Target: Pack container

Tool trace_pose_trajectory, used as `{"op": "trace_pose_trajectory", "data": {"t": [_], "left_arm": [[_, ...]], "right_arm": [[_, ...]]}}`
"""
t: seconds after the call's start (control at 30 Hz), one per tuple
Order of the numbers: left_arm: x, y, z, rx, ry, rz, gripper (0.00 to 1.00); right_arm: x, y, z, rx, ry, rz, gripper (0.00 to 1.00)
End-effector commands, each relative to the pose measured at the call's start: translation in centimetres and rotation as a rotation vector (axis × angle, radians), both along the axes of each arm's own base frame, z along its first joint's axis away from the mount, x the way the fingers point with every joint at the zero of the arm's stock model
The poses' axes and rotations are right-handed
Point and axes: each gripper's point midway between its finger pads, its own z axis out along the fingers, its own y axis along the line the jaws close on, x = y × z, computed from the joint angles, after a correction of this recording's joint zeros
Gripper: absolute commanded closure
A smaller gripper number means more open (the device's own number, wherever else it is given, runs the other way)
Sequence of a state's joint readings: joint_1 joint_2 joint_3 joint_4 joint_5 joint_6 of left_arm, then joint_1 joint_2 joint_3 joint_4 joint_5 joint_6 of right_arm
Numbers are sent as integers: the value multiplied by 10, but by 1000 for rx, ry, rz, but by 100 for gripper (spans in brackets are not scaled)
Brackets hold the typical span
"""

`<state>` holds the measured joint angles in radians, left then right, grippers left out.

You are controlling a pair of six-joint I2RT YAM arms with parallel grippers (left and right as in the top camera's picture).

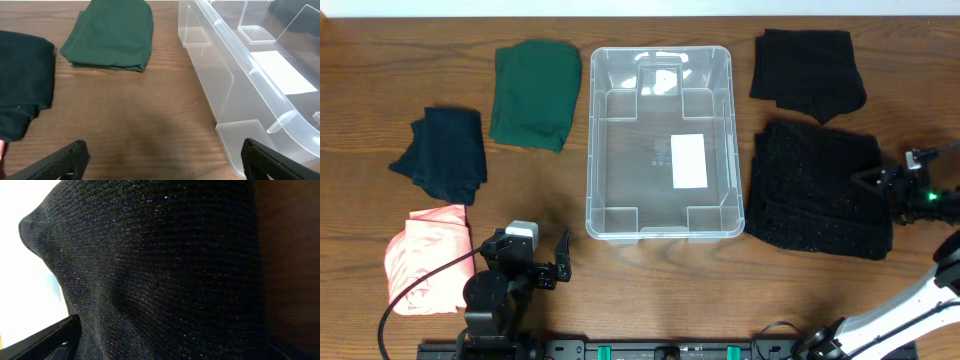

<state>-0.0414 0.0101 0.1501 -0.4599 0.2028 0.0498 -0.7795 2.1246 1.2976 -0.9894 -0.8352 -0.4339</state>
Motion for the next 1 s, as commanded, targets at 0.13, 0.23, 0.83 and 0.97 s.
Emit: {"op": "trace_pose_trajectory", "data": {"t": [0.13,0.23,0.83,0.97], "left_arm": [[0,1,-7,7,11,1,2],[0,1,-7,7,11,1,2],[0,1,-7,7,11,1,2],[0,1,-7,7,11,1,2]], "right_arm": [[-92,30,-101,-143,484,239,3],[-92,29,-102,-150,486,239,4],[-91,24,-106,-174,495,224,38],[-91,24,-106,-177,492,223,39]]}}
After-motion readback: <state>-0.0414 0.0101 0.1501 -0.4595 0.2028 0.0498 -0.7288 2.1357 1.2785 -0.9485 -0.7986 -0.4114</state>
